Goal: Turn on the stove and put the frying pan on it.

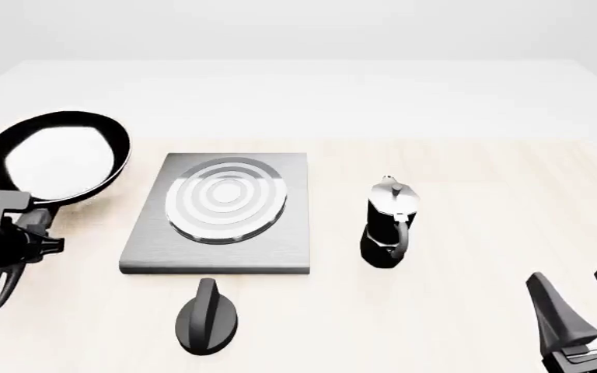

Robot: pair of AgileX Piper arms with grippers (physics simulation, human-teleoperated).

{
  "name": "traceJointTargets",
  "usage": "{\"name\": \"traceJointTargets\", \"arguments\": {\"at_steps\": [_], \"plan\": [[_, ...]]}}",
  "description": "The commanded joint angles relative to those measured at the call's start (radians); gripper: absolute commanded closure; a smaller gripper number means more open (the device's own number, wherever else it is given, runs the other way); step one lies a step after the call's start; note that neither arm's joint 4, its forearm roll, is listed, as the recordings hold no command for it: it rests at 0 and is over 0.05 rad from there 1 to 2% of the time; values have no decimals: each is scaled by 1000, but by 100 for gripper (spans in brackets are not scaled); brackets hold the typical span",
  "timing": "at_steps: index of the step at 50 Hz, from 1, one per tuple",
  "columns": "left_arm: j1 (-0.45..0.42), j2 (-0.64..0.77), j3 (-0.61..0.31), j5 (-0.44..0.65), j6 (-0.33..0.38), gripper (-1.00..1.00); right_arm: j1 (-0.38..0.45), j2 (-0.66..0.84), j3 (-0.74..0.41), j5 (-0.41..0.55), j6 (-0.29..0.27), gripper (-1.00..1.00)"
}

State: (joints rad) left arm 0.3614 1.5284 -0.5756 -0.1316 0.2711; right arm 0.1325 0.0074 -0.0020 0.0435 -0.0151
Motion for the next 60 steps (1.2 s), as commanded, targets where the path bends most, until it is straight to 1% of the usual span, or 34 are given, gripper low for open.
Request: {"name": "traceJointTargets", "arguments": {"at_steps": [1, 3, 7, 10, 13, 15, 18, 20, 21, 23, 24, 31, 32, 35, 37, 45, 48, 56, 57, 59, 60], "plan": [[-67, -202, -17, 113, -25, 100, 3, 1, -1, -2, 1, -100], [-80, -249, -18, 152, -20, 100, 5, 0, -2, -2, 1, -100], [-129, -330, -15, 228, -37, 100, 2, -4, -4, 0, 4, -100], [-179, -388, -10, 281, -46, 100, 1, -5, -4, 0, 6, -100], [-203, -415, -10, 306, -47, 100, 0, -6, -4, -1, 8, -100], [-258, -445, -7, 333, -55, 100, 0, -6, -5, -3, 10, -100], [-302, -461, -8, 351, -69, 100, -3, -7, -6, -4, 15, -100], [-310, -461, -9, 352, -67, 100, -4, -7, -5, -4, 15, -100], [-335, -467, -10, 362, -71, 100, -5, -7, -4, -6, 17, -100], [-345, -470, -11, 366, -76, 100, -7, -7, -3, -6, 17, -100], [-364, -474, -14, 375, -89, 100, -7, -7, -3, -5, 19, -100], [-410, -476, -28, 400, -88, 100, -14, -7, -10, -3, 23, -100], [-434, -484, -24, 413, -90, 100, -15, -7, -9, -4, 23, -100], [-443, -488, -28, 424, -89, 100, -16, -7, -9, -6, 24, -100], [-466, -496, -34, 446, -100, 100, -17, -7, -9, -7, 24, -100], [-516, -524, -44, 502, -101, 100, -21, -7, -13, -5, 27, -100], [-552, -543, -42, 536, -117, 100, -21, -7, -9, -10, 28, -100], [-588, -558, -33, 559, -121, 100, -22, -7, -10, -10, 31, -100], [-610, -563, -23, 569, -129, 100, -23, -7, -12, -9, 30, -100], [-599, -556, -23, 562, -111, 100, -23, -7, -11, -10, 32, -100], [-609, -556, -19, 567, -120, 100, -24, -7, -10, -11, 33, -100]]}}
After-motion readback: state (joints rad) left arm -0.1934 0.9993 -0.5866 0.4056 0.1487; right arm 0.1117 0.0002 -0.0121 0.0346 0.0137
